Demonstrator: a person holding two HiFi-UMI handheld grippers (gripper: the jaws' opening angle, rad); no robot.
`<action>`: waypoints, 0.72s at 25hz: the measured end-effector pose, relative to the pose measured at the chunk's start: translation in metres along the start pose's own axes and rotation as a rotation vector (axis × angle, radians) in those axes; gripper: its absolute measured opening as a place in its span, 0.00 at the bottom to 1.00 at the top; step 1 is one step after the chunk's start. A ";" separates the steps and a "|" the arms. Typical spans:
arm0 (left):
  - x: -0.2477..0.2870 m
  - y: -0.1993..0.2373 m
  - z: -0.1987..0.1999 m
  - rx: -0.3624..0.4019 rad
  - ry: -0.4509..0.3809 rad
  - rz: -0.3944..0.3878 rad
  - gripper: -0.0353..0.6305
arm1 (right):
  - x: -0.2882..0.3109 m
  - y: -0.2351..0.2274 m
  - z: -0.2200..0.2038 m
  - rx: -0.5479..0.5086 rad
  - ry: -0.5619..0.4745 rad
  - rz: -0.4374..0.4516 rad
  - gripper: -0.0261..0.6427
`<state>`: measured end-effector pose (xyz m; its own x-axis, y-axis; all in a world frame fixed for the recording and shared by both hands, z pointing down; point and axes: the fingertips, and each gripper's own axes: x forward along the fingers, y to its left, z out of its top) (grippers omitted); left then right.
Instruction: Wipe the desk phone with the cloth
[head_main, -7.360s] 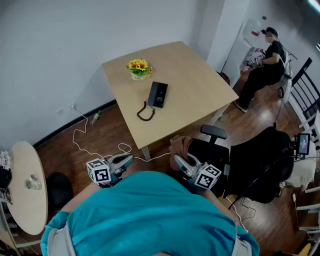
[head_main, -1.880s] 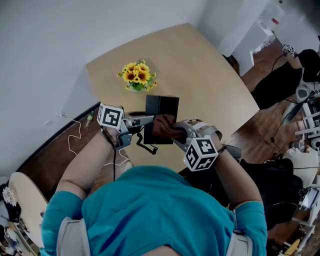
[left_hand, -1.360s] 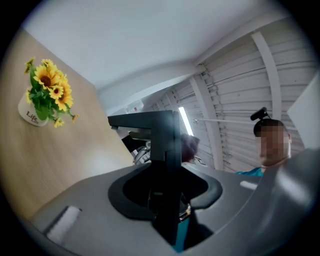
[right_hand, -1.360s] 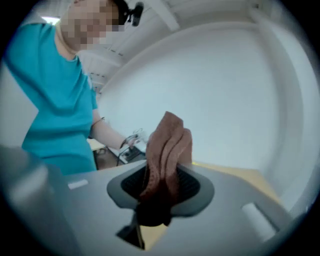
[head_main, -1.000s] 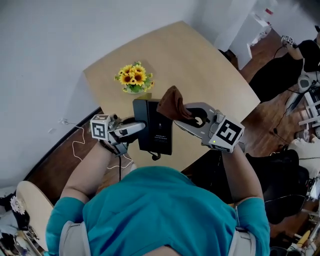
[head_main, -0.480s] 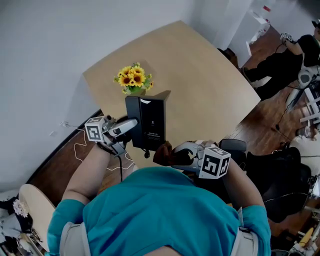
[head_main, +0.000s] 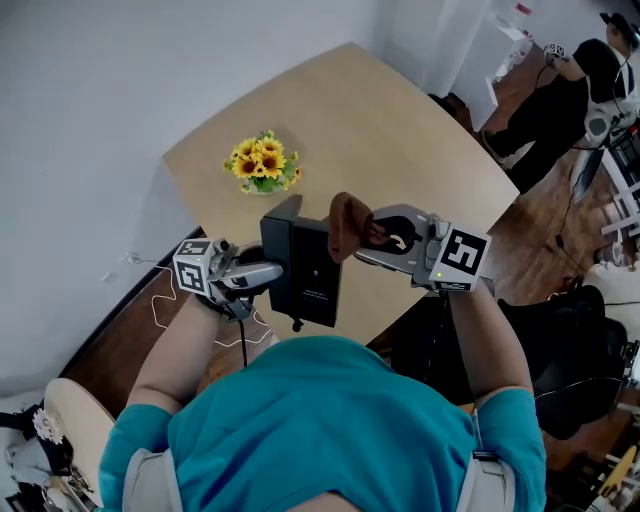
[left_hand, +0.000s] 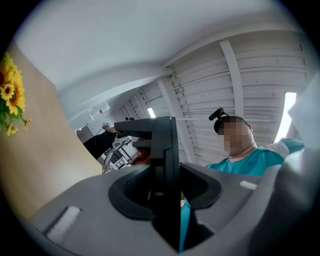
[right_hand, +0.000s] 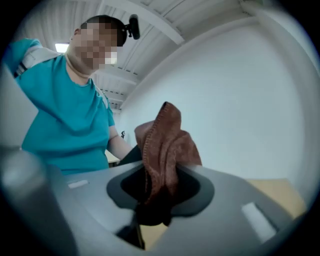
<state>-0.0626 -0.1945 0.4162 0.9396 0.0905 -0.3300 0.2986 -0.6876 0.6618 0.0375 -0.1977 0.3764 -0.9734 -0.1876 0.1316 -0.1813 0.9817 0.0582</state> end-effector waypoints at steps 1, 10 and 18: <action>0.000 0.000 -0.001 0.005 0.013 0.004 0.30 | -0.001 -0.006 -0.008 0.019 0.015 -0.011 0.21; -0.007 -0.009 -0.013 0.088 0.127 -0.001 0.30 | -0.024 -0.037 -0.020 0.015 0.127 -0.067 0.21; -0.004 -0.002 -0.029 0.153 0.251 0.029 0.30 | -0.001 0.035 0.015 0.011 0.226 0.375 0.21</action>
<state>-0.0617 -0.1730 0.4354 0.9650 0.2316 -0.1233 0.2606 -0.7915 0.5528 0.0298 -0.1631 0.3633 -0.9172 0.1804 0.3552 0.1758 0.9834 -0.0455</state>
